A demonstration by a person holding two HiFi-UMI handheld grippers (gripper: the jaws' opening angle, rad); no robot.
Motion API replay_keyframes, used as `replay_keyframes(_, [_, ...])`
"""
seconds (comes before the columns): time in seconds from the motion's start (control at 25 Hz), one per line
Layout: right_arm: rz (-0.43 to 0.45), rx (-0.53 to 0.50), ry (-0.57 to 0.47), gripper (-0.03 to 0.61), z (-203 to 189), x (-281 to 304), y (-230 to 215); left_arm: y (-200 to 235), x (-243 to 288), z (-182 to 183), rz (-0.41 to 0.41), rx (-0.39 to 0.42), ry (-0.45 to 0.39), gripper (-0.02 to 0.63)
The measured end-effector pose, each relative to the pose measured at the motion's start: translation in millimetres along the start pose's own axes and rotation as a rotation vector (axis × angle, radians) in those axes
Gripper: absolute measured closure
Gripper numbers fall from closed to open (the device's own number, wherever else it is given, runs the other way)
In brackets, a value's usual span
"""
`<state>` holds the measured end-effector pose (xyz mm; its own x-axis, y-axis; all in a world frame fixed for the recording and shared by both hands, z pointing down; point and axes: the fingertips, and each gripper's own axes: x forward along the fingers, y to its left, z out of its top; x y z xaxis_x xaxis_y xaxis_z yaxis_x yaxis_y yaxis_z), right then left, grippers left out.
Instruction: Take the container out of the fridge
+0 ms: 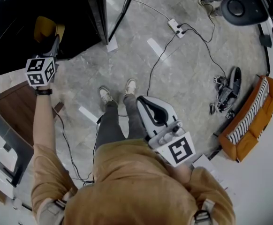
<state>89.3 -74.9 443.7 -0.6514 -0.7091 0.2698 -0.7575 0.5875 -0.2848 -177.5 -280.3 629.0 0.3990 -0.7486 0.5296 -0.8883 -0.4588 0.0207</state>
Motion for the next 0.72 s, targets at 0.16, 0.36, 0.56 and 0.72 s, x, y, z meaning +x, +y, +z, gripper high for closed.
replay_keyframes(0.16, [0.006,-0.005,-0.012,0.574,4,-4,4,-3,-9,5,0.002,-0.015,-0.019,0.589])
replay_keyframes(0.36, [0.016,-0.017,-0.027,0.574,12,-6,14,-5,-24,14,-0.001,-0.068,-0.060,0.590])
replay_keyframes(0.56, [0.031,-0.035,-0.049,0.574,23,-11,21,-16,-38,26,-0.012,-0.084,-0.087,0.591])
replay_keyframes(0.72, [0.048,-0.046,-0.069,0.574,33,-14,30,-22,-51,35,-0.018,-0.097,-0.109,0.591])
